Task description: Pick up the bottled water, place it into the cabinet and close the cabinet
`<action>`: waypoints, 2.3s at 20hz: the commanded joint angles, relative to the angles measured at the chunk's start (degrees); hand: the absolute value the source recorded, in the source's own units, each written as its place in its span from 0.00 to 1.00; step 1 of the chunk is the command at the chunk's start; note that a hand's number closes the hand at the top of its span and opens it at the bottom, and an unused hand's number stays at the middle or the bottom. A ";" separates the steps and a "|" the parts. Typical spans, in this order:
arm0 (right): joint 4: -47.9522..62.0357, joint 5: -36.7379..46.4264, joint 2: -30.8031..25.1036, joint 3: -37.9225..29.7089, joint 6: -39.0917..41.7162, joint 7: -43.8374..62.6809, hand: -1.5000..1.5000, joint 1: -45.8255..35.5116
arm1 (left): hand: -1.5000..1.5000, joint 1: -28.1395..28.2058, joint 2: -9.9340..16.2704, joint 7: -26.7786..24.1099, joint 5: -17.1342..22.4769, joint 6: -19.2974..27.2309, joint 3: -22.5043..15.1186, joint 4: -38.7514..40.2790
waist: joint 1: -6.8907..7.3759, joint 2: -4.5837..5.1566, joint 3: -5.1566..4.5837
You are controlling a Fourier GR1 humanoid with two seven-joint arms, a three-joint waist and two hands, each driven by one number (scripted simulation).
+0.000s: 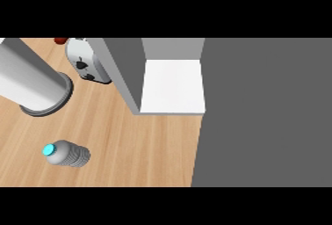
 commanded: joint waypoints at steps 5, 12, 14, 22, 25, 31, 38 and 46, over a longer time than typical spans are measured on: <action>-5.45 6.21 1.29 6.39 -4.29 7.87 0.00 -1.42 | 0.00 4.55 -0.34 3.85 -4.57 1.45 -4.23 -10.45 | -0.07 0.05 -0.02; -4.79 7.20 -0.03 9.15 -5.13 2.86 0.00 2.20 | 0.00 8.17 1.41 4.41 -1.83 1.43 -1.84 -12.87 | -0.09 -0.20 0.02; -4.84 8.28 0.86 9.18 -7.08 7.51 0.00 -2.45 | 0.00 7.35 2.86 7.32 -1.80 2.14 -0.34 -13.34 | 0.27 0.00 -0.03; -7.05 11.54 -1.39 13.46 -9.30 6.05 0.00 -0.23 | 0.00 7.64 3.36 3.99 0.46 1.08 -0.24 -7.85 | -0.15 -0.17 -0.08; -6.77 13.66 -2.39 16.81 -10.46 3.54 0.00 3.34 | 0.00 6.76 3.50 3.45 1.51 1.30 2.81 -4.66 | -0.48 -0.22 -0.08; -4.80 11.93 -3.78 14.67 -11.66 4.03 0.00 0.09 | 0.00 6.26 3.74 1.25 2.86 -1.39 4.22 -1.35 | -0.21 0.00 -0.06; -3.78 13.59 -3.69 16.98 -14.45 6.77 0.00 -4.06 | 0.00 2.67 2.04 -8.39 7.94 -4.21 9.31 12.55 | 0.03 0.04 -0.16; -7.50 12.29 -7.75 17.85 -15.79 5.45 0.00 -1.14 | 0.00 0.20 -0.05 -13.61 4.43 -4.08 8.31 22.76 | -0.54 0.05 -0.07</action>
